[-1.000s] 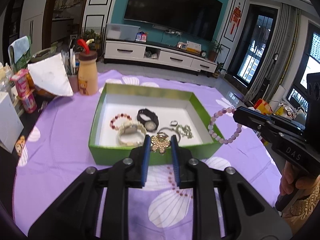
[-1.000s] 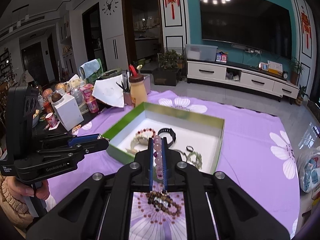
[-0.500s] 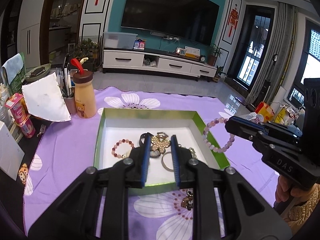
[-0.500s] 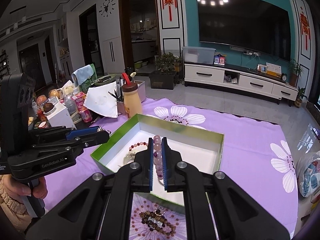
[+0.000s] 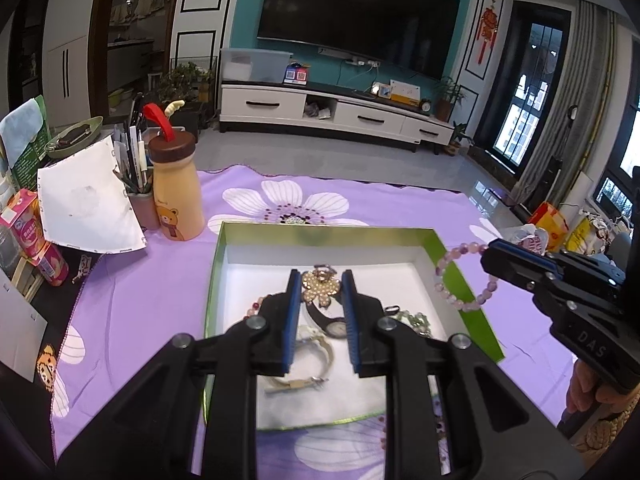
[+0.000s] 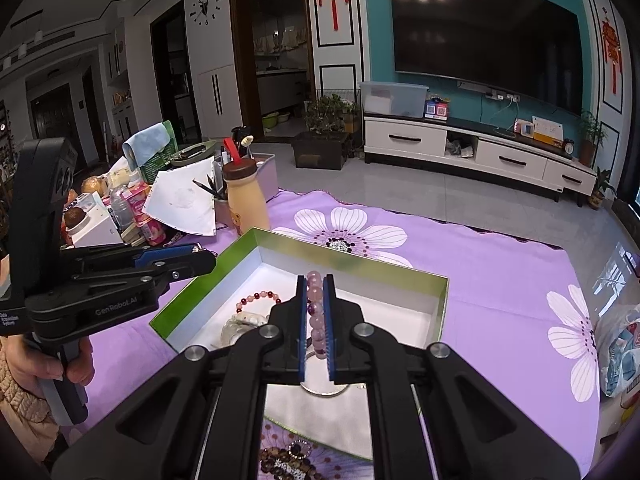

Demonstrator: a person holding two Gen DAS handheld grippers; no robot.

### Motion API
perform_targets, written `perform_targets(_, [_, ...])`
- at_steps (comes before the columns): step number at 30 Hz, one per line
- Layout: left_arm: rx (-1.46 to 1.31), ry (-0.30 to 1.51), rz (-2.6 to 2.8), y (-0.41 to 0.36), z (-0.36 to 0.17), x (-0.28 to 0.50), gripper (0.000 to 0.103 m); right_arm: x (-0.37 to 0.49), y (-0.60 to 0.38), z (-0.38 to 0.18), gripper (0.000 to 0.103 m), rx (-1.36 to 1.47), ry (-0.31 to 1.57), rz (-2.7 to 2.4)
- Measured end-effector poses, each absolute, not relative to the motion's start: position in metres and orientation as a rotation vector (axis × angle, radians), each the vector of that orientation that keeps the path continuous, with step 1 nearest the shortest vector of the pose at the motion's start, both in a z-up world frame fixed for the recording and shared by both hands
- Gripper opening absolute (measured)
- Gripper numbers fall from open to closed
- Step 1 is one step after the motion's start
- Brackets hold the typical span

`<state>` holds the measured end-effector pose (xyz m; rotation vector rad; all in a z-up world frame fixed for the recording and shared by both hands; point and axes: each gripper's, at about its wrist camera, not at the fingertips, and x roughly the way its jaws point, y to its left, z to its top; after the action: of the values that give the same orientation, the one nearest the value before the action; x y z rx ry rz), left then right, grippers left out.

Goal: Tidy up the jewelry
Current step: 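Carry the pink bracelet and butterfly pendant into the green box and open both grippers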

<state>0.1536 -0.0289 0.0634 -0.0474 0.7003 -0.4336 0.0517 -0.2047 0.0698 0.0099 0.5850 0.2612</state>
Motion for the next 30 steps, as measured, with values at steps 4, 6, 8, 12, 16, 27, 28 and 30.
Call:
perform_targets(4, [-0.044, 0.726, -0.427, -0.034, 0.056, 0.167, 0.02, 0.064, -0.207, 0.064, 0.007, 0.019, 0.605, 0.264])
perform_targets(6, [-0.038, 0.738, -0.42, -0.037, 0.051, 0.172, 0.02, 0.07, -0.209, 0.06, 0.007, 0.029, 0.621, 0.263])
perform_targets(8, [-0.034, 0.754, -0.415, -0.039, 0.045, 0.178, 0.02, 0.075, -0.211, 0.055, 0.007, 0.037, 0.634, 0.262])
perform_targets(12, [-0.035, 0.785, -0.4, -0.041, 0.034, 0.19, 0.02, 0.084, -0.215, 0.043, 0.007, 0.053, 0.668, 0.258])
perform_targets(16, [-0.029, 0.813, -0.387, -0.044, 0.027, 0.2, 0.02, 0.093, -0.219, 0.034, 0.007, 0.07, 0.702, 0.257])
perform_targets(27, [-0.051, 0.899, -0.383, -0.04, 0.011, 0.222, 0.02, 0.118, -0.224, 0.007, 0.007, 0.117, 0.824, 0.267])
perform_targets(28, [-0.047, 0.91, -0.383, -0.041, 0.009, 0.224, 0.02, 0.12, -0.225, 0.006, 0.007, 0.121, 0.834, 0.268])
perform_targets(30, [-0.04, 0.93, -0.383, -0.044, 0.006, 0.228, 0.02, 0.125, -0.225, 0.001, 0.007, 0.125, 0.857, 0.261])
